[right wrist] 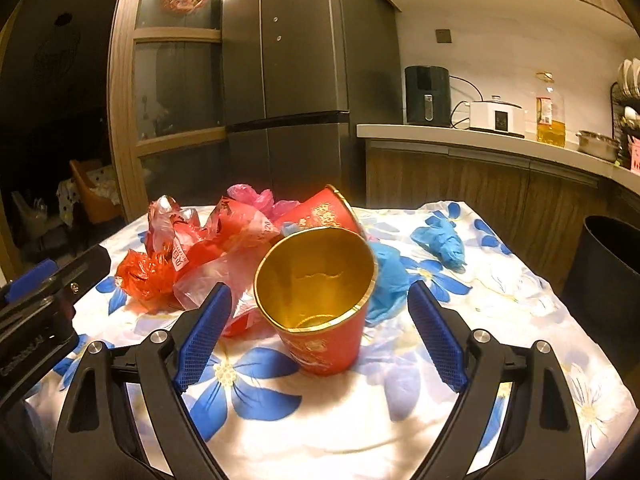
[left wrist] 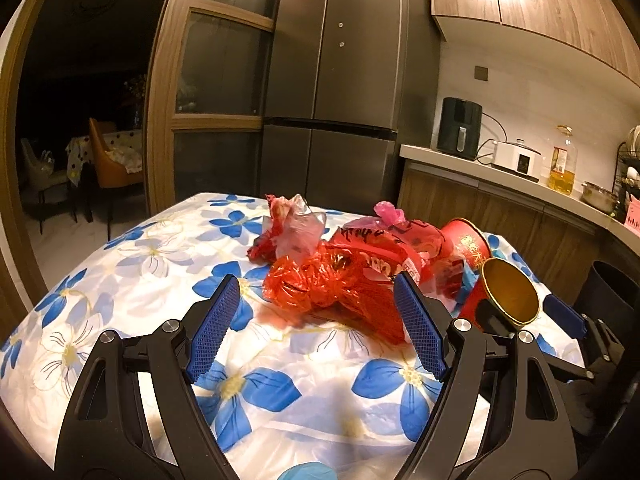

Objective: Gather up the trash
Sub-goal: 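Grasp the red-and-gold cup with the right tool while the left grasps a red bag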

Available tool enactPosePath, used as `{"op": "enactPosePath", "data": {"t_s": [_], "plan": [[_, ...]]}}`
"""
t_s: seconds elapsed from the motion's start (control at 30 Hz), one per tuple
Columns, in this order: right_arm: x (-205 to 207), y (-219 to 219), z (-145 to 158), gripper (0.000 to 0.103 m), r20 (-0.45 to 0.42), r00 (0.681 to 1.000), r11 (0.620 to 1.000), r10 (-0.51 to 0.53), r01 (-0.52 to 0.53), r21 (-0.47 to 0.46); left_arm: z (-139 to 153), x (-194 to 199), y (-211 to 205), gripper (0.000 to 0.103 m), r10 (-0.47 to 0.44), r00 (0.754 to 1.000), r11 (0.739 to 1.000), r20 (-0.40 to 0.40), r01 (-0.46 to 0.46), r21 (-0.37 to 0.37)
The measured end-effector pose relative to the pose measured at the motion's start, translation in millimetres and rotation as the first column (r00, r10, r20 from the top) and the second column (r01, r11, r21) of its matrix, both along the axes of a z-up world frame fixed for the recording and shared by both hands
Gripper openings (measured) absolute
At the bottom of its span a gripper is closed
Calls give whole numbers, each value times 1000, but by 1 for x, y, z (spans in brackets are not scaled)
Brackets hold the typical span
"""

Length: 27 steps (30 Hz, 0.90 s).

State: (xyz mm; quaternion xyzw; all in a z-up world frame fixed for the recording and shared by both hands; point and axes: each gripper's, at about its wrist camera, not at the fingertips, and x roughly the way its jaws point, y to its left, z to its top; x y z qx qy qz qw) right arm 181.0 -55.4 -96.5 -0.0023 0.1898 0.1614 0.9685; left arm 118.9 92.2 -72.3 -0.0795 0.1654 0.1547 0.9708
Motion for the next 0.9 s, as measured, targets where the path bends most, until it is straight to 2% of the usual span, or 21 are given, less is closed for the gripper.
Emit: {"op": "enactPosePath", "data": {"t_s": [0.07,0.13,0.3,0.5,0.67,0.77,0.87,0.9], "plan": [[4,2,0,87,-7,1000,1000,0,0,6,0,3,1,78,-8,1000,1000,0,8,0],[8,1,-1,82,-17,1000,1000,4,-4,16,0,5,1,78,-16,1000,1000,-1,16,3],[18,0,-5,59,-65,998,1000,11,-9,26,-1,12,0,78,-42,999,999,-10,42,-2],[15,-10,-6,48,-63,998,998,14,-10,68,-2,22,-7,77,-79,997,997,-20,79,3],[9,-21,-2,47,-53,999,996,-6,11,91,-5,35,-16,75,-128,991,992,-43,128,-3],[5,-29,0,47,-47,999,995,-21,25,99,-7,46,-22,68,-158,986,987,-60,157,-13],[2,-36,2,47,-45,999,993,-29,34,109,-12,60,-25,55,-184,978,983,-100,183,-21],[1,-38,3,47,-43,999,993,-32,36,110,-13,64,-27,46,-195,974,981,-112,193,-27]]}}
